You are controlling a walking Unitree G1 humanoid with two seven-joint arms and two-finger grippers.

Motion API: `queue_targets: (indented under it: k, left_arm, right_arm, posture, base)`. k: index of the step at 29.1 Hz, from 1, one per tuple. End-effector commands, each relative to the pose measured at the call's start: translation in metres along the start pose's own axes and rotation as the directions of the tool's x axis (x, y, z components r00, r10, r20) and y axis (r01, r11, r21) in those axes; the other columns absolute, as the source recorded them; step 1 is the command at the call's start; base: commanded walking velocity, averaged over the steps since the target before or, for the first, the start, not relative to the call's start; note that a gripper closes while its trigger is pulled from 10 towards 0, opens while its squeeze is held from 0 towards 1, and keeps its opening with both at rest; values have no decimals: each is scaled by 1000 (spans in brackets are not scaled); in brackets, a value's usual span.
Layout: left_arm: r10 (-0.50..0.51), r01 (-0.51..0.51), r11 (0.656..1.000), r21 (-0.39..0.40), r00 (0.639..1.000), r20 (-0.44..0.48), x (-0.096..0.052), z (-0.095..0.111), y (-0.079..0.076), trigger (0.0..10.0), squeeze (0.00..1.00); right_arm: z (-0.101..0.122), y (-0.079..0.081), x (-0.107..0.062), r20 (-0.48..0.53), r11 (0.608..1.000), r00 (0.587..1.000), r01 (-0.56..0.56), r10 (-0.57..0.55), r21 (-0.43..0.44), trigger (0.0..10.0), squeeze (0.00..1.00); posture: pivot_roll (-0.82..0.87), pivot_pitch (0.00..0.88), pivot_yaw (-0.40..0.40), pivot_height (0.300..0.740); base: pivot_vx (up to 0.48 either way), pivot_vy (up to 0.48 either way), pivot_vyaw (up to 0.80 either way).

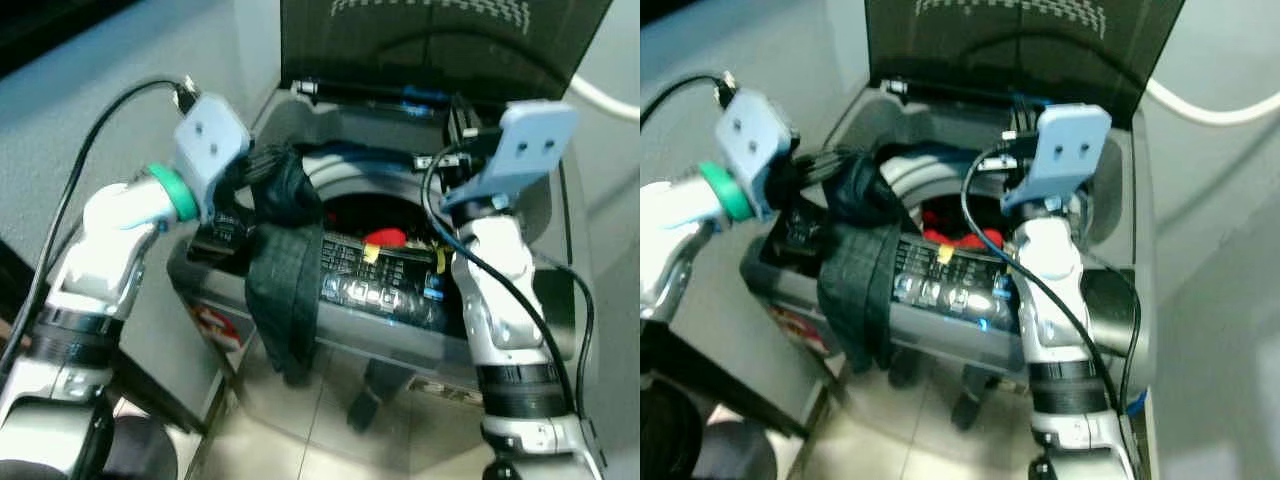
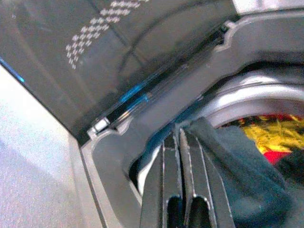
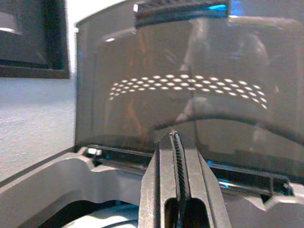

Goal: Clothes washing

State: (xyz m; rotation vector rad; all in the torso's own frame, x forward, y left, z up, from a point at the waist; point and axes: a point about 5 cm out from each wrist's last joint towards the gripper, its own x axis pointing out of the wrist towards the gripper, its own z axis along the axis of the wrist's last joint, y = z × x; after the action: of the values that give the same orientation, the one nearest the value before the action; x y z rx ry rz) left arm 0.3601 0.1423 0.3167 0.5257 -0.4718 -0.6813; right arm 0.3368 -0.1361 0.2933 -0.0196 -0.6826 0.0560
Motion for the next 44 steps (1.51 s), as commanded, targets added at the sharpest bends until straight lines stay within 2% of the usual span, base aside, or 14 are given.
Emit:
queue_targets:
  k: [1, 2, 3, 5, 7, 10, 12, 16, 25, 28, 32, 39, 42, 44]
  left_arm:
    - [-7, 7, 1000, 13, 1000, -10, 0, -5, -2, 10000, 0]
    - [-4, 4, 1000, 9, 999, 37, 25, 4, 1, 10000, 0]
    - [-4, 4, 1000, 9, 999, 37, 25, 4, 1, 10000, 0]
    - [-15, 13, 1000, 16, 998, 66, 56, 18, -3, 10000, 0]
    - [-15, 13, 1000, 16, 998, 66, 56, 18, -3, 10000, 0]
    - [-55, 53, 998, 22, 995, 87, 85, 37, -15, 10000, 0]
    - [-66, 64, 998, 22, 993, 93, 91, 42, -19, 10000, 0]
    - [-171, 176, 984, -23, 975, 140, 112, 56, -47, 10000, 0]
    - [-294, 320, 944, -76, 925, 240, 106, 44, -85, 10000, 0]
    - [-187, 242, 953, -181, 942, 278, 90, 30, -88, 10000, 0]
    - [-94, 164, 960, -226, 952, 293, 77, 30, -84, 10000, 0]
    - [-44, 129, 961, -243, 944, 326, 62, 36, -86, 10000, 0]
    - [-50, 134, 966, -222, 937, 345, 40, 42, -98, 10000, 0]
    - [-50, 134, 966, -222, 937, 345, 40, 42, -98, 10000, 0]
  right_arm:
    - [1, 2, 1, 6, 1000, 1000, -6, 6, 4, 10000, 0]
    - [1, 2, 2, 8, 1000, 1000, -6, 6, 4, 10000, 0]
    - [1, 2, 2, 8, 1000, 1000, -6, 6, 4, 10000, 0]
    - [2, 1, 0, 6, 1000, 1000, -3, 3, 2, 10000, 0]
    - [2, 1, 0, 6, 1000, 1000, -3, 3, 2, 10000, 0]
    - [2, 1, -2, 6, 1000, 1000, 0, 0, -1, 10000, 0]
    - [2, 1, -2, 6, 1000, 1000, 1, -1, -2, 10000, 0]
    - [4, -1, -5, 9, 1000, 1000, 17, -17, -13, 10000, 0]
    - [7, -8, -8, 17, 998, 999, 43, -43, -35, 10000, 0]
    - [5, -8, -11, 10, 999, 999, 40, -40, -32, 10000, 0]
    - [3, -3, -11, 5, 1000, 1000, 24, -24, -18, 10000, 0]
    - [1, 3, -11, 0, 1000, 1000, 6, -6, -2, 10000, 0]
    - [-2, 9, -11, -7, 1000, 1000, -11, 11, 10, 10000, 0]
    - [-2, 9, -11, -7, 1000, 1000, -11, 11, 10, 10000, 0]
  posture:
    - [148, 112, 68, 740]
    - [137, 118, 72, 740]
    - [137, 118, 72, 740]
    - [130, 121, 74, 740]
    - [130, 121, 74, 740]
    - [113, 125, 85, 740]
    - [113, 125, 85, 740]
    - [74, 116, 109, 740]
    - [55, 91, 117, 740]
    - [75, 77, 106, 740]
    - [91, 70, 98, 740]
    - [111, 56, 90, 740]
    - [115, 37, 94, 740]
    - [115, 37, 94, 740]
  base:
    - [0, 0, 0]
    - [0, 0, 0]
    - [0, 0, 0]
    - [0, 0, 0]
    - [0, 0, 0]
    - [0, 0, 0]
    - [0, 0, 0]
    - [0, 0, 0]
    - [0, 0, 0]
    - [0, 0, 0]
    - [0, 0, 0]
    - [0, 0, 0]
    - [0, 0, 0]
    - [0, 0, 0]
